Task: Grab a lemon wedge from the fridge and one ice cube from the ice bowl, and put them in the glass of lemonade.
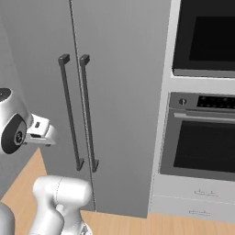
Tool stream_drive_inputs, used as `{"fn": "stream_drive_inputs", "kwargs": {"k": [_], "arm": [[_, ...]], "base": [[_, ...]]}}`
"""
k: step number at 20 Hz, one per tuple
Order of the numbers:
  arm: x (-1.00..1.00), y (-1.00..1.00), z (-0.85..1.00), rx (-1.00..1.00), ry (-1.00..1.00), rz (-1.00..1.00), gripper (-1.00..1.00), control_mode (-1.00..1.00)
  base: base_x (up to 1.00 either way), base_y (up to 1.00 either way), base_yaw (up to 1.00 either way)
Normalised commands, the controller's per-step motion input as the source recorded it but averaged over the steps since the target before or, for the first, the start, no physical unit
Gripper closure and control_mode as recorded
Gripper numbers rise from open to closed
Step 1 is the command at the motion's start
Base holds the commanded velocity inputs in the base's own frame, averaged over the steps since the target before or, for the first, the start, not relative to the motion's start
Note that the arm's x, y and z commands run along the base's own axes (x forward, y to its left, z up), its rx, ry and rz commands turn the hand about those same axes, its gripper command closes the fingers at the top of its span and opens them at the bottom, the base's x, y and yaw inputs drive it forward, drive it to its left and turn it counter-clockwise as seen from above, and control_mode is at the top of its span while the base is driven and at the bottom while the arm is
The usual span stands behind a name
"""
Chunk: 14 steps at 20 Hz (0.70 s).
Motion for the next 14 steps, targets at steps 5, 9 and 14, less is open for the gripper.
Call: {"fn": "stream_drive_inputs", "kwargs": {"k": [5,9,14], "arm": [[0.0,0.0,0.0,0.0,0.0,0.0,-1.0,1.0],[0.0,0.0,0.0,0.0,0.0,0.0,-1.0,1.0],[0.0,0.0,0.0,0.0,0.0,0.0,-1.0,1.0]], "base": [[-0.16,-0.23,0.01],[-0.42,-0.28,0.0],[-0.23,-0.19,0.0]]}}
